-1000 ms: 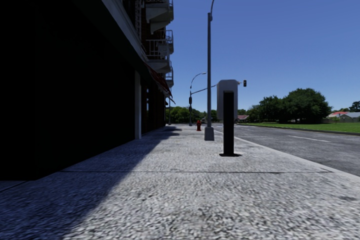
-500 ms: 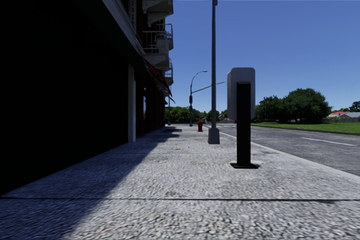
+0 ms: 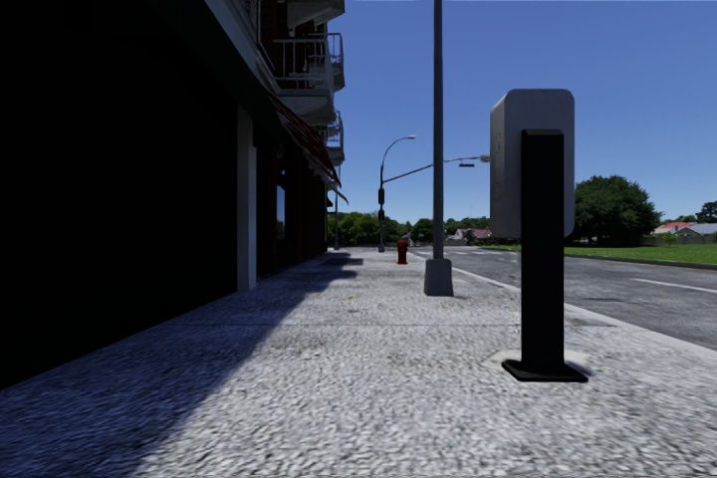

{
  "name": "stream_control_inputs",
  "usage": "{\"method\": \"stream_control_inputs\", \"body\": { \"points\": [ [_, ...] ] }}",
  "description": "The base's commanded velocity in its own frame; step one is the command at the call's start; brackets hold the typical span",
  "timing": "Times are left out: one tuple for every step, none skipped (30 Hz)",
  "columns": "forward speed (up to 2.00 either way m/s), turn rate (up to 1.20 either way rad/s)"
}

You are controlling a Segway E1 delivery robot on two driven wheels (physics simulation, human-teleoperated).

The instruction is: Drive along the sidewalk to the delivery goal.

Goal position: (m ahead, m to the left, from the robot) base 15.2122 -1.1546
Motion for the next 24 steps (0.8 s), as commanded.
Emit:
{"method": "stream_control_inputs", "body": {
  "points": [
    [2.00, 0.00],
    [2.00, 0.00],
    [2.00, 0.00],
    [2.00, 0.00],
    [2.00, 0.00],
    [2.00, 0.00],
    [2.00, 0.00],
    [2.00, 0.00],
    [2.00, 0.00],
    [2.00, -0.05],
    [2.00, -0.18],
    [2.00, 0.00],
    [2.00, 0.00],
    [2.00, 0.00],
    [2.00, 0.00],
    [2.00, 0.00],
    [2.00, 0.00],
    [2.00, 0.00],
    [2.00, 0.00],
    [2.00, 0.00],
    [2.00, 0.00],
    [2.00, 0.00],
    [2.00, 0.00],
    [2.00, 0.00]
  ]
}}
